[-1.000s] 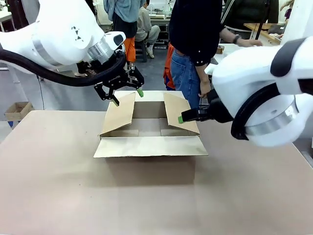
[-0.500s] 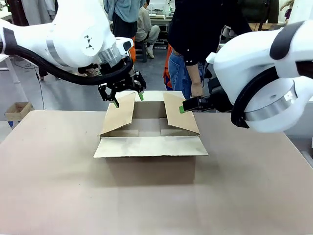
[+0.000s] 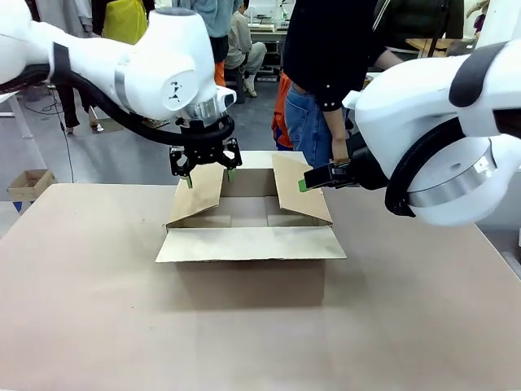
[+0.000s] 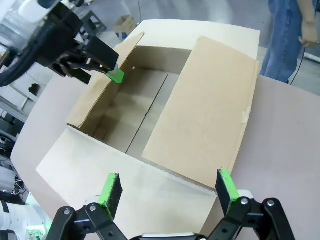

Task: Pack the gift set into the box.
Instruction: Place both hands on the side flaps of the Package Box and spread them outward.

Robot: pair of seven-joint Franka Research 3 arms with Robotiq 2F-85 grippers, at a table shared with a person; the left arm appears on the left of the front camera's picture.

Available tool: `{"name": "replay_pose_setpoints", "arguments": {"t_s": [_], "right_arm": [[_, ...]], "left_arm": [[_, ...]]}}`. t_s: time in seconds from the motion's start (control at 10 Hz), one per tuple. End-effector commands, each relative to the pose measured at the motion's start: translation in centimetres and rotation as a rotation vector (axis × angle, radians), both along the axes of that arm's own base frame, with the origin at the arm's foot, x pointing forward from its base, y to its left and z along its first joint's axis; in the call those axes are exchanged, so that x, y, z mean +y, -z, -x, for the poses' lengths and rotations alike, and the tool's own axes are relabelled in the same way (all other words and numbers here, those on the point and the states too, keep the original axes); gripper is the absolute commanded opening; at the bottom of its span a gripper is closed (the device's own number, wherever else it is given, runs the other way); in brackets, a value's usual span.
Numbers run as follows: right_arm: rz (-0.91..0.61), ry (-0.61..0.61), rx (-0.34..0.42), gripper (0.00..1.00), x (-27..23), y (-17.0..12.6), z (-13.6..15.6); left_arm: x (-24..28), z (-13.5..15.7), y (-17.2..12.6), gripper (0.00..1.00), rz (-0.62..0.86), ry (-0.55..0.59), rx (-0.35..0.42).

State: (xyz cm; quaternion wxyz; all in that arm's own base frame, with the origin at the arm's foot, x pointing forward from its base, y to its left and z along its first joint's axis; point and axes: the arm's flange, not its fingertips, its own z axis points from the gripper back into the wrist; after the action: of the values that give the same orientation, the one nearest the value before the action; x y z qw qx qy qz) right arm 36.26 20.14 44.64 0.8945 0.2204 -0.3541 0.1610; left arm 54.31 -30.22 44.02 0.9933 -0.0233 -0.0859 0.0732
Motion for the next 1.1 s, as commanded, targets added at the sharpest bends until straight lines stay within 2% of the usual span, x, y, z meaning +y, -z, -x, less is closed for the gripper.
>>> {"name": "replay_pose_setpoints", "arguments": {"t_s": [0.0,0.2,0.7,1.0], "right_arm": [[-0.013,0.003,0.001,1.0,0.0,-0.1,0.3],[-0.013,0.003,0.001,1.0,0.0,-0.1,0.3],[-0.013,0.003,0.001,1.0,0.0,-0.1,0.3],[-0.013,0.003,0.001,1.0,0.0,-0.1,0.3]], "left_arm": [[-2.2,-0.9,0.1,1.0,-0.152,-0.022,-0.021],[-3.1,-0.8,0.8,1.0,-0.234,0.018,-0.047],[-3.0,-0.1,1.4,1.0,-0.378,0.055,0.005],[-2.7,0.6,0.6,1.0,-0.384,0.059,-0.056]]}}
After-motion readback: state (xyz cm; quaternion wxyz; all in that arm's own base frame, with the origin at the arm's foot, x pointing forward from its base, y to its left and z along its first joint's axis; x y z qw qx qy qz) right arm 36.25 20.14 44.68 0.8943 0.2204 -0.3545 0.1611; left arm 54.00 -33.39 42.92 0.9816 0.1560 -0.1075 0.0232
